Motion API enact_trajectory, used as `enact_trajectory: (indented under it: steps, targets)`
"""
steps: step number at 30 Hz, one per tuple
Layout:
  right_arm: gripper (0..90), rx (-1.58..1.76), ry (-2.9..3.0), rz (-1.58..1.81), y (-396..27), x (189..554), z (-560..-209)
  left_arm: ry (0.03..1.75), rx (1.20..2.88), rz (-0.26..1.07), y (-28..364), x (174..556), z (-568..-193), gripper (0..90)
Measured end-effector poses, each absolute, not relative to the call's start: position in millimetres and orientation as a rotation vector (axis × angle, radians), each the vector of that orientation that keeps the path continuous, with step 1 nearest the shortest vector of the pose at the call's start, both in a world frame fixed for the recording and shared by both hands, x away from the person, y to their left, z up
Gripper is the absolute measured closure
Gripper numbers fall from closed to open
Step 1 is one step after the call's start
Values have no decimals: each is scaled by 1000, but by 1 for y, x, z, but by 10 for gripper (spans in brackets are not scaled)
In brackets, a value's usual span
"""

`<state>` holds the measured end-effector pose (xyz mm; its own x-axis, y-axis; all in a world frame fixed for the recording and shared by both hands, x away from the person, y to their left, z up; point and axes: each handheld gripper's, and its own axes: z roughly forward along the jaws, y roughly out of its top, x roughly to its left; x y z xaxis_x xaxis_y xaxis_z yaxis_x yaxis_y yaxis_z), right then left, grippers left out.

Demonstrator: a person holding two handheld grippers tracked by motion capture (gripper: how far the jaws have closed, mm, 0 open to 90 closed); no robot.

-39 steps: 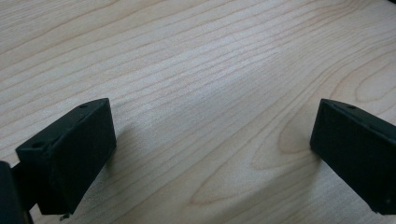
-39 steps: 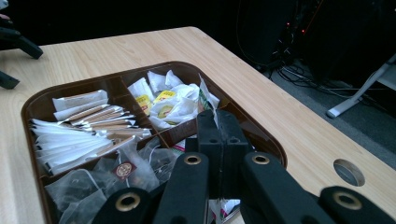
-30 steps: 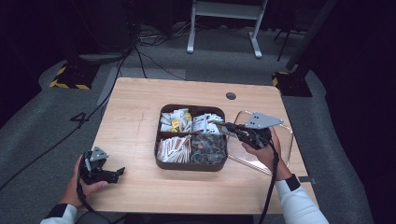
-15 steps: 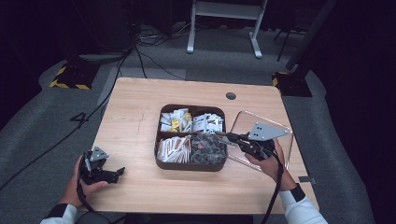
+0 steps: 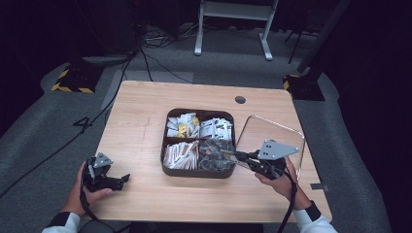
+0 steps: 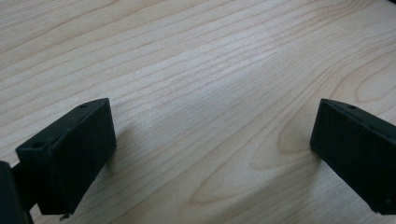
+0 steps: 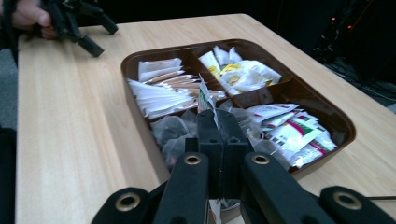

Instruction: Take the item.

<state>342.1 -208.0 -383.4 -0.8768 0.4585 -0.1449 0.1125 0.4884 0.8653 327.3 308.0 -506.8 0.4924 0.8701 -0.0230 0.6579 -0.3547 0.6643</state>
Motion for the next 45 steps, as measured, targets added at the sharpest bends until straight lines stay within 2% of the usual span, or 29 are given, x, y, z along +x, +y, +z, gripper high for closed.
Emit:
enact_trajectory:
  steps: [20,29,41,45]
  targets:
    - [900,352,2569,1338,-182,311,-411,1252,2125,448,308,327,-507,5]
    - [900,327,2641,1286,-165,312,-429,1253,2125,448,308,327,-507,5]
    - [900,373,2636,1241,-166,320,-437,1253,2123,448,308,327,-507,5]
    - [847,360,2651,1222,-162,320,-440,1251,2125,448,308,327,-507,4]
